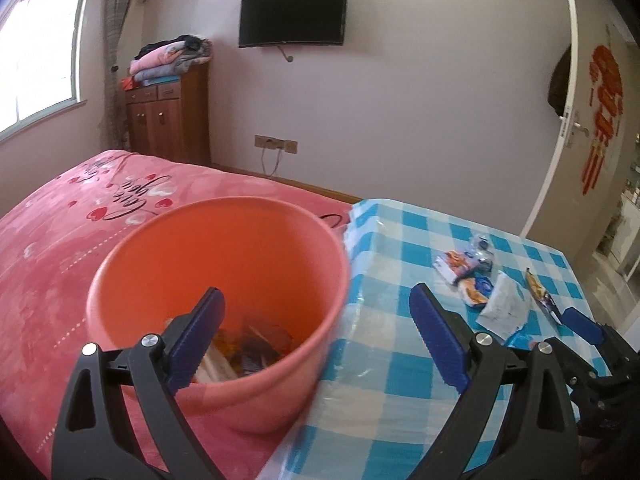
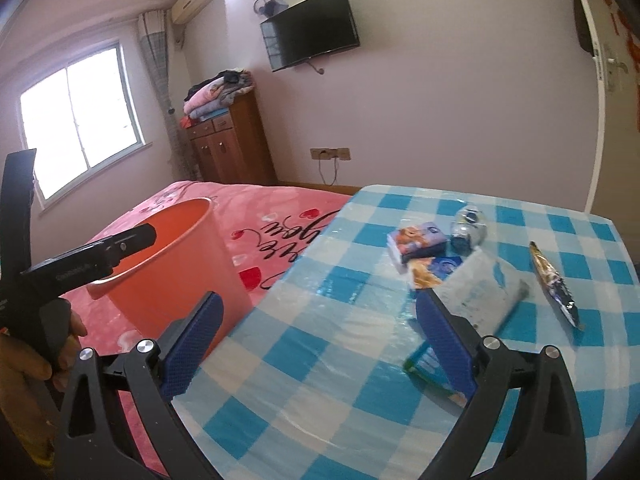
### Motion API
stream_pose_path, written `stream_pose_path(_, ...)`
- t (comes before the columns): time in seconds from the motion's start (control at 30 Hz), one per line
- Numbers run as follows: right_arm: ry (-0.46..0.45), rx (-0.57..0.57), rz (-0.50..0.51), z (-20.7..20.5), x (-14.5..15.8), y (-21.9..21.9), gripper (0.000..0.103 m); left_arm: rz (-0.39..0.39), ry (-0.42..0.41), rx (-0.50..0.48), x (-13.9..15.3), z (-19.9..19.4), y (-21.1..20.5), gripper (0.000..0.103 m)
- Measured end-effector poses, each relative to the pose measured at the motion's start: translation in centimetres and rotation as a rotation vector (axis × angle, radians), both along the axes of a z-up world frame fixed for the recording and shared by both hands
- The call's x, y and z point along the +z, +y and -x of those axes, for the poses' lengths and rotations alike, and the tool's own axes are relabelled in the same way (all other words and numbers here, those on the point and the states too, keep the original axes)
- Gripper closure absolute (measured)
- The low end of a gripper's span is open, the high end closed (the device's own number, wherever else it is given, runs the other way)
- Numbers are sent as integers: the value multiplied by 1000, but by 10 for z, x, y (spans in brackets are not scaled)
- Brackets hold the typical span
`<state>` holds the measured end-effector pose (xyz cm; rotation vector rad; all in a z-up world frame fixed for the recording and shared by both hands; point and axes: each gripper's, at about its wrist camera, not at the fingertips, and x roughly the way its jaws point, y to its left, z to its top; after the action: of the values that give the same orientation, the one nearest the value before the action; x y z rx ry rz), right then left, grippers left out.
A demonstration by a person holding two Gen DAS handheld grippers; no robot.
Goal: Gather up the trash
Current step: 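Return both tools from the bucket to the items on the table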
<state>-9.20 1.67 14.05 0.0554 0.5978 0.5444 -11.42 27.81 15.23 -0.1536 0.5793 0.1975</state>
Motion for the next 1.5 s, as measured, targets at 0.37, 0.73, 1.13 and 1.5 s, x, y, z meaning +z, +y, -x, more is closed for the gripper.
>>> stream_pose_path(0.37, -29, -60, -3, 5, -13, -34, 7, -1, 14, -61, -8, -5, -35, 9)
stream_pose_path(0.73, -27, -109, -37, 3, -21, -65, 7, -7, 26, -113, -14, -11, -66, 9)
stream_pose_path(1.13, -2, -180, -81, -5, -35, -109, 7, -33, 76, -171, -33, -24, -108, 9)
stream_pose_path(1.5, 30, -237, -121, -17, -51, -149, 7, -49, 106, -242, -36, -58, -144, 9)
